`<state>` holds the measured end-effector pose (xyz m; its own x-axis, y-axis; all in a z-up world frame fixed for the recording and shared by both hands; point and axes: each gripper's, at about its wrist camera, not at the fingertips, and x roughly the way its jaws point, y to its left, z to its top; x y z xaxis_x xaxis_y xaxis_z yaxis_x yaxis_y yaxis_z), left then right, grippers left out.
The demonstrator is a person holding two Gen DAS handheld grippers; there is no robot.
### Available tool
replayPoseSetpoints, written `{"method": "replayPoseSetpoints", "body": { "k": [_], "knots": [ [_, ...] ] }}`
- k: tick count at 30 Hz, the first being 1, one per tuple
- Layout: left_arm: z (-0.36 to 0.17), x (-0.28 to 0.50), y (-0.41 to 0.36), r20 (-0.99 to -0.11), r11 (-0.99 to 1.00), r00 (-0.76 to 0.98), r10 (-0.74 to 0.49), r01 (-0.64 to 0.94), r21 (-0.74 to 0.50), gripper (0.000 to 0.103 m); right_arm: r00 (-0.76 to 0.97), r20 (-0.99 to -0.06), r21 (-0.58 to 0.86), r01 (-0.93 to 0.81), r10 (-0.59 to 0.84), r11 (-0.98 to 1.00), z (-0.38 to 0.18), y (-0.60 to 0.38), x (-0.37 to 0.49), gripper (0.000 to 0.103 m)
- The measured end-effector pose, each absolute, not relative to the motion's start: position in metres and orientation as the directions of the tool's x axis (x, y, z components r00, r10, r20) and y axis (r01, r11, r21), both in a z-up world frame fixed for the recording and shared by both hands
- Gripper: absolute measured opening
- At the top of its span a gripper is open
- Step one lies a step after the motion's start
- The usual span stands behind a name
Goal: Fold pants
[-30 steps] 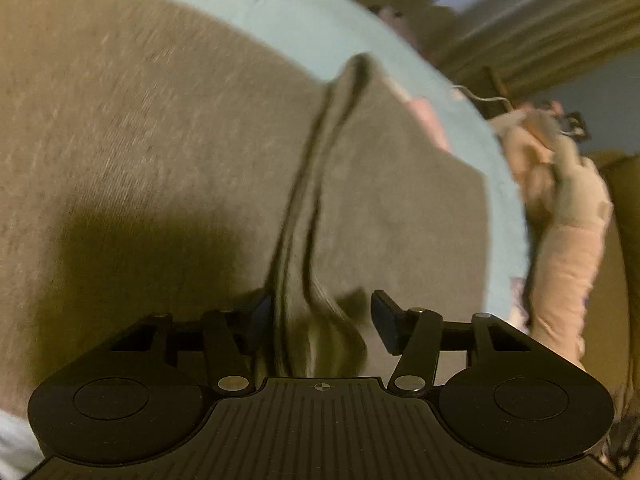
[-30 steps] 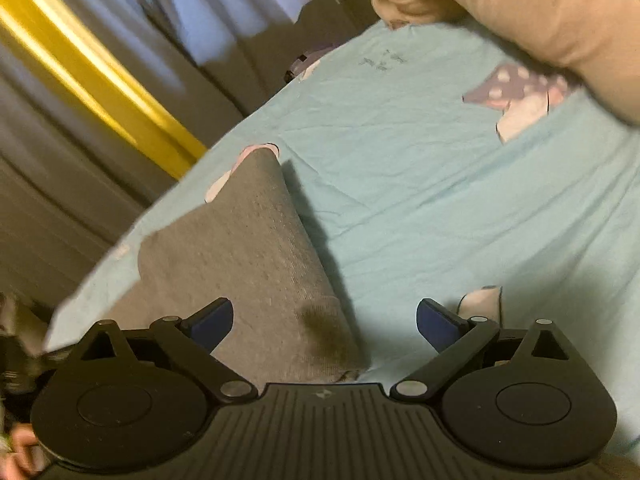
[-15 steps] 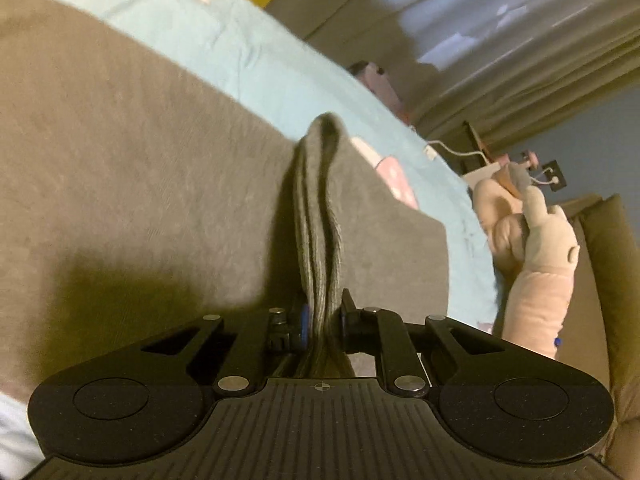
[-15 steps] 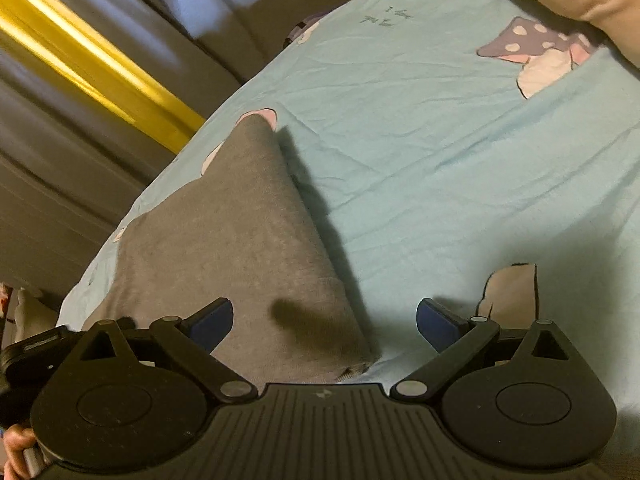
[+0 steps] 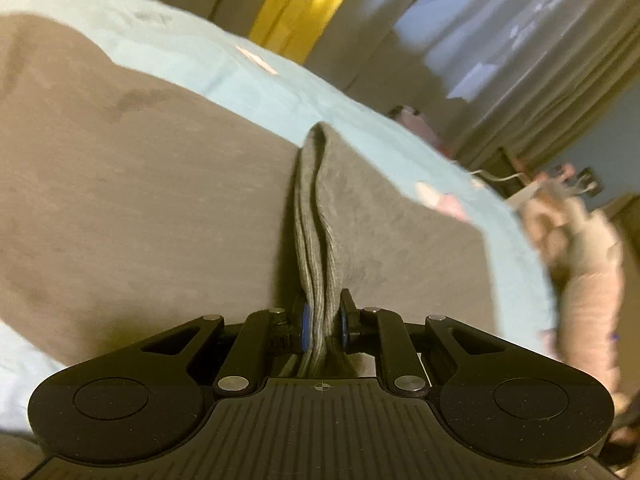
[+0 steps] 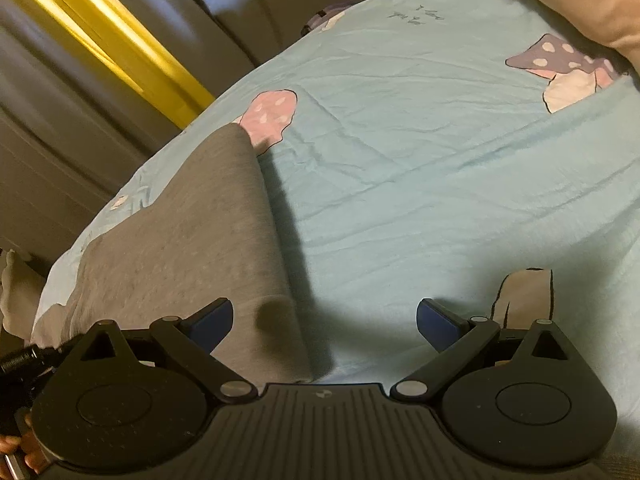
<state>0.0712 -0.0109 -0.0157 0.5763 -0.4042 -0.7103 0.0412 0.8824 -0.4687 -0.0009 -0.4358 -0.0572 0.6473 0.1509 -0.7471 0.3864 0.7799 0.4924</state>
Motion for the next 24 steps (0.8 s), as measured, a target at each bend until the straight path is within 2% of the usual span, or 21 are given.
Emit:
{"method": "replayPoseSetpoints", "body": {
  "k": [2, 5, 6, 7, 9, 10, 17, 21, 24],
  "knots": [
    [-0.024, 0.073, -0.011, -0.74, 0.909, 0.572, -0.353, 0.023, -0.416, 0.018, 0.649, -0.747, 0.481, 0.381, 0.143, 0.789, -0.056, -0.432, 0.0, 0.099],
    [-0.026, 0.079, -0.007, -0.74, 0.892, 0.557, -0.377, 0.004, -0.452, 0.025, 0.654, -0.739, 0.486, 0.347, 0.164, 0.802, -0.054, -0.426, 0.002, 0.099],
    [-0.023, 0.081, -0.005, -0.731, 0.89, 0.57, -0.376, 0.003, -0.456, 0.032, 0.654, -0.736, 0.489, 0.336, 0.174, 0.805, -0.055, -0.423, 0.004, 0.099],
    [-0.019, 0.085, -0.004, -0.717, 0.888, 0.586, -0.377, 0.01, -0.459, 0.045, 0.653, -0.735, 0.49, 0.328, 0.181, 0.808, -0.055, -0.42, 0.005, 0.099],
    [-0.016, 0.096, -0.004, -0.7, 0.878, 0.593, -0.396, 0.021, -0.479, 0.057, 0.662, -0.723, 0.497, 0.301, 0.197, 0.814, -0.056, -0.414, 0.008, 0.099],
    [-0.017, 0.102, -0.003, -0.703, 0.873, 0.586, -0.401, 0.013, -0.487, 0.057, 0.666, -0.717, 0.5, 0.287, 0.205, 0.817, -0.056, -0.41, 0.009, 0.099],
    [-0.034, 0.154, -0.012, -0.752, 0.879, 0.537, -0.382, -0.042, -0.476, 0.051, 0.608, -0.764, 0.44, 0.245, 0.217, 0.864, -0.067, -0.381, 0.026, 0.099],
    [-0.037, 0.16, -0.018, -0.767, 0.898, 0.542, -0.345, -0.049, -0.438, 0.022, 0.622, -0.753, 0.42, 0.205, 0.214, 0.884, -0.065, -0.374, 0.028, 0.099],
    [-0.024, 0.153, -0.026, -0.746, 0.927, 0.585, -0.319, 0.03, -0.373, 0.018, 0.645, -0.735, 0.426, 0.2, 0.208, 0.882, -0.062, -0.375, 0.024, 0.099]
  ]
}}
